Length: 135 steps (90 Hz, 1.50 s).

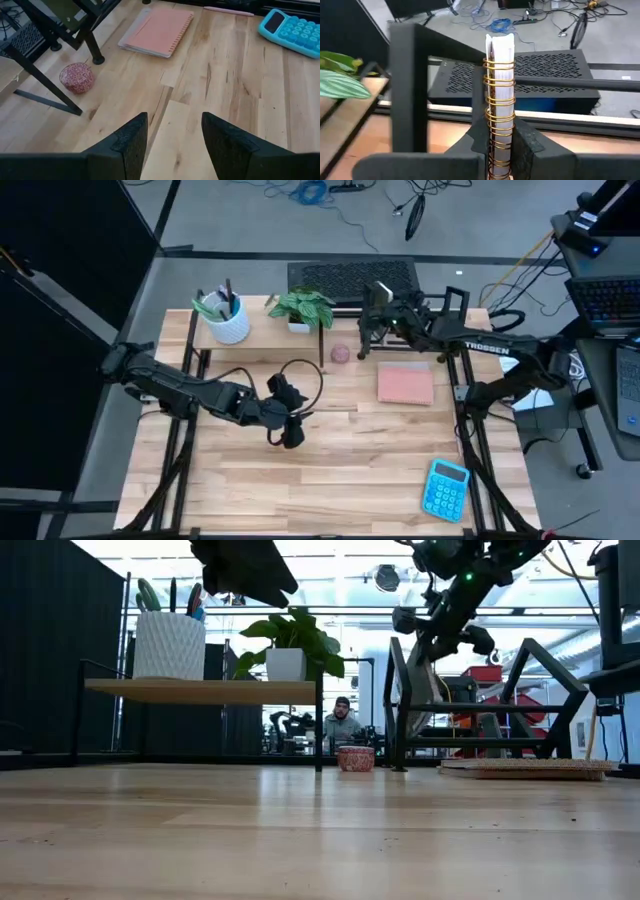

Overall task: Stock shelves
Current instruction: Put the green notebook on the black bookshelf

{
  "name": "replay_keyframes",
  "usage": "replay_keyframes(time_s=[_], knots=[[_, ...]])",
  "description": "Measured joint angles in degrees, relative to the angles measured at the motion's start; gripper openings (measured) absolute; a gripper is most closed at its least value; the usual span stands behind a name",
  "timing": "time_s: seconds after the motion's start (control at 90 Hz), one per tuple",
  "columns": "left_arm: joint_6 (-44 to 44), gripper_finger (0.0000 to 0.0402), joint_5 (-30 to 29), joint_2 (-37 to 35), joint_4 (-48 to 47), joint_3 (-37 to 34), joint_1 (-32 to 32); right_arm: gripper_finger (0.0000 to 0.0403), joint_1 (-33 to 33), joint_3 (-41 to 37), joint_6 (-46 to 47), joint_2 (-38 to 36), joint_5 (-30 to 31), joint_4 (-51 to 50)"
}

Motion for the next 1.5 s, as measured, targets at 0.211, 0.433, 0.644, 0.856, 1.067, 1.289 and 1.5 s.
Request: replay_keyframes(time_s=[0.211,0.433,0.644,0.856,1.067,1.289,1.5], knots=[[0.41,0.0173,0.0,0.0,-0.01,-0.02,0.18,0.0024,2.03,-0.07,1.51,-0.89,0.81,-0.46],[0.42,0.0173,-0.02,0.0,-0.02,0.0,0.33,0.0024,3.96,3.21,-0.42,-0.89,5.11,-7.8],[0.48,0.0173,-0.19,0.0,-0.02,0.0,0.37,0.0024,4.24,4.15,-0.93,-0.92,5.71,-8.3],[0.47,0.0173,-0.26,0.0,-0.02,0.0,0.41,0.0024,4.54,4.2,-0.58,-0.32,5.02,-9.14],[0.46,0.0173,-0.26,0.0,-0.02,0.0,0.39,0.0027,4.5,4.29,-0.4,2.38,5.57,-9.24],[0.48,0.0173,-0.26,0.0,-0.07,0.0,0.39,0.0043,4.54,4.33,-0.4,3.5,5.04,-8.23],[1.57,0.0173,-0.26,0.0,-0.06,0.0,0.39,0.0078,4.72,4.24,-1.67,3.52,4.82,-8.23]])
